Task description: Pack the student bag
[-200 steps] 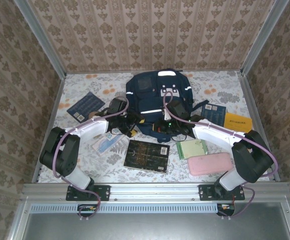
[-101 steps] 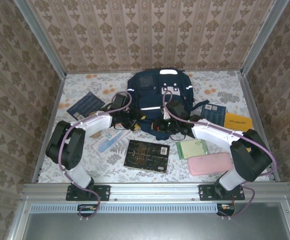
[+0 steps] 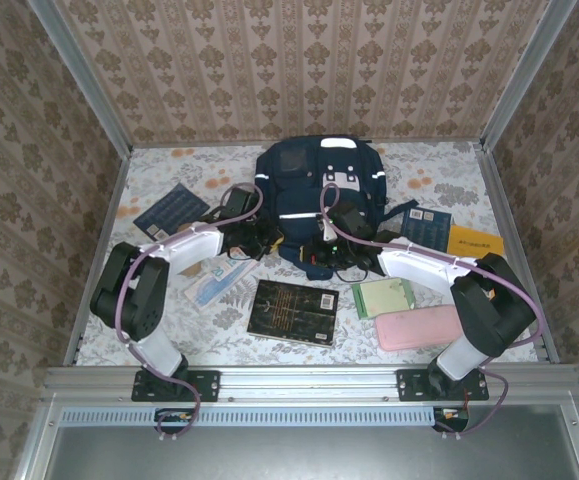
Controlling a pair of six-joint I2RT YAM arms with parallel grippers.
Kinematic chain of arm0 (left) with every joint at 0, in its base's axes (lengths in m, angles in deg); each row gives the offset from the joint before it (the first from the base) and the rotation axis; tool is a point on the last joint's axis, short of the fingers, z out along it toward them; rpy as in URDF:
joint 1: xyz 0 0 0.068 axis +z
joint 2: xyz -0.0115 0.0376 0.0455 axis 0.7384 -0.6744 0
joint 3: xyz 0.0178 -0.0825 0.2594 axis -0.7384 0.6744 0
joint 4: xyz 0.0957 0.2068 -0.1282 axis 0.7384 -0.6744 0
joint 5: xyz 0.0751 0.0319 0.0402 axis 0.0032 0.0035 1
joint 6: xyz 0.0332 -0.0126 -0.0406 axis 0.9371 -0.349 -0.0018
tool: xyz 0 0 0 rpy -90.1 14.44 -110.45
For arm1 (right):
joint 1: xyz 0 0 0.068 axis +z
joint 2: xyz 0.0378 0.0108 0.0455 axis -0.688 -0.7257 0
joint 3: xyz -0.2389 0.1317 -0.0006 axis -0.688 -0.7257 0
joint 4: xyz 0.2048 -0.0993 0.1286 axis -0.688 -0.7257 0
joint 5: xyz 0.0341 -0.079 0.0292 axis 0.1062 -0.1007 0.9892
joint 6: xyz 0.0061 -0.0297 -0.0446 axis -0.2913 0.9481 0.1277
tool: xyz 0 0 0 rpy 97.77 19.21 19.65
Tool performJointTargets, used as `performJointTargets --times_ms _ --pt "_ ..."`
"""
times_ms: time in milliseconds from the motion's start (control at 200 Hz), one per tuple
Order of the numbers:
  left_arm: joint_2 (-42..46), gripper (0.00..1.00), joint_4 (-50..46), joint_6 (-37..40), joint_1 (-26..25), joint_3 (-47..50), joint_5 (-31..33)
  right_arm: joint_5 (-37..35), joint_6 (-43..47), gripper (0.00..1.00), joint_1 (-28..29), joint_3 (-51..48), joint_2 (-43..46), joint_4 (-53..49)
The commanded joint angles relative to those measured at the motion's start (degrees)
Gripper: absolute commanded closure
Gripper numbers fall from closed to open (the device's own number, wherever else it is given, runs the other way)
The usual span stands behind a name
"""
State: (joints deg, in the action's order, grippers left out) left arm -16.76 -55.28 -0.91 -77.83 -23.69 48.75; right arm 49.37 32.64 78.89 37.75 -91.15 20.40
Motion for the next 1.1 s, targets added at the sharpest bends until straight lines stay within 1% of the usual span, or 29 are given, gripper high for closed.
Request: performJointTargets --times_ms 0,65,235,420,595,655,665,690,1015,1040,1095 --pt "3.3 0.98 1.1 -1.1 1.1 -1.0 2.5 0.0 2.4 1.00 0.4 0.7 0.3 -2.3" --pt "3.6 1.00 1.0 -0.9 1.4 -1.1 2.6 -1.0 3.1 1.00 0.4 0.7 0.7 -3.8" --pt "4.6 1.00 0.1 -0.3 2.3 -1.6 3.3 -4.4 4.5 1.00 0.4 0.7 1.7 -8.9" --pt "4.2 1.00 -0.1 0.0 3.6 -1.4 2.8 -6.6 5.9 1.00 0.4 -0.7 3.8 -13.2" --pt "4.2 1.00 -0.1 0.7 3.7 -1.4 2.8 -10.0 7.2 1.00 0.0 -1.6 6.6 -18.6" --pt "4.2 1.00 -0.3 0.9 3.7 -1.7 2.7 -10.4 7.4 1.00 -0.6 -2.0 7.6 -19.8" --pt "4.2 1.00 -0.3 0.9 4.9 -1.7 2.7 -10.5 7.4 1.00 -0.7 -2.1 7.8 -20.0" --pt "4.2 1.00 -0.3 1.0 5.4 -1.8 2.7 -10.7 7.4 1.00 -1.0 -2.3 8.1 -20.6" --pt "4.7 1.00 -1.2 2.5 7.3 -2.2 2.6 -13.5 7.1 1.00 -6.1 -5.2 11.0 -24.4" --pt "4.8 1.00 -1.3 2.7 7.4 -2.2 2.6 -13.8 7.2 1.00 -6.5 -5.3 12.7 -24.7" --pt "4.9 1.00 -1.6 3.3 7.8 -2.5 2.4 -14.7 7.1 1.00 -7.6 -5.6 13.4 -25.2"
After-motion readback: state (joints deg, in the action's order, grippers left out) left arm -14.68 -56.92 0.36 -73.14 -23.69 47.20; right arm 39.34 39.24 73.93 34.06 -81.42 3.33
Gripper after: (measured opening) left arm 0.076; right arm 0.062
